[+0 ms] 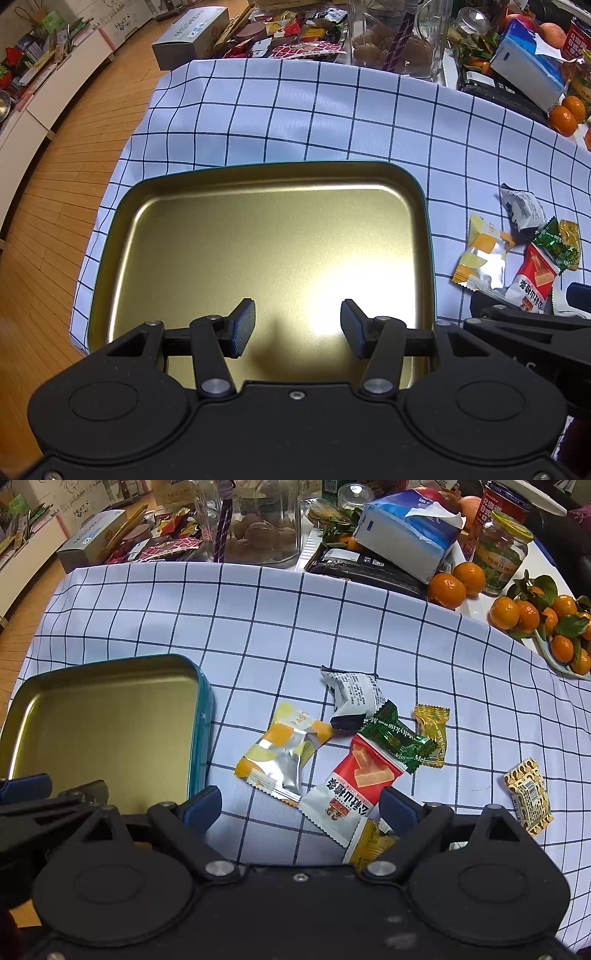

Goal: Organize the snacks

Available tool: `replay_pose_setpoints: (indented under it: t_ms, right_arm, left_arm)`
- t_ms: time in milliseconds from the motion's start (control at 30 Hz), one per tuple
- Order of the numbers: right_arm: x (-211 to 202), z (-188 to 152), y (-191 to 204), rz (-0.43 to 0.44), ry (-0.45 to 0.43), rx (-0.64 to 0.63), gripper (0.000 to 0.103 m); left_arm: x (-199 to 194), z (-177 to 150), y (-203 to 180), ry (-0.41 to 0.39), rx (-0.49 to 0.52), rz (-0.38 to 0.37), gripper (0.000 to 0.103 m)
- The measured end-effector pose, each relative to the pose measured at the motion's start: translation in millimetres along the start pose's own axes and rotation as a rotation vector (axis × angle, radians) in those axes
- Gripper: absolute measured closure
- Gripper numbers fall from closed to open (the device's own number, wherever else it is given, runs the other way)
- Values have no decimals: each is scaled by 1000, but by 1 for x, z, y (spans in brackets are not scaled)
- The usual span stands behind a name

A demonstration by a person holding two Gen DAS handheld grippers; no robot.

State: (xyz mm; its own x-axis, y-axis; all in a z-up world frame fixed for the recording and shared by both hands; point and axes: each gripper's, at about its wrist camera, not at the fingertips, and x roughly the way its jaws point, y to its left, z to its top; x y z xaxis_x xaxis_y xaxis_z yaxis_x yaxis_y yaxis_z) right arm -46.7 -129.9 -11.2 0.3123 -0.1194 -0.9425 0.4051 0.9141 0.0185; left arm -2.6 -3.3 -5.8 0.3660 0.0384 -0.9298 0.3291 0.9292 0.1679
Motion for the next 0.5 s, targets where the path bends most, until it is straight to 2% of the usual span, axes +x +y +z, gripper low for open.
replay_pose_setpoints:
  t_ms: [500]
  right_arm:
    - [2,-1,0,-2,9,-5,6]
  left_arm:
    - [3,1,0,32,-5,-17,45]
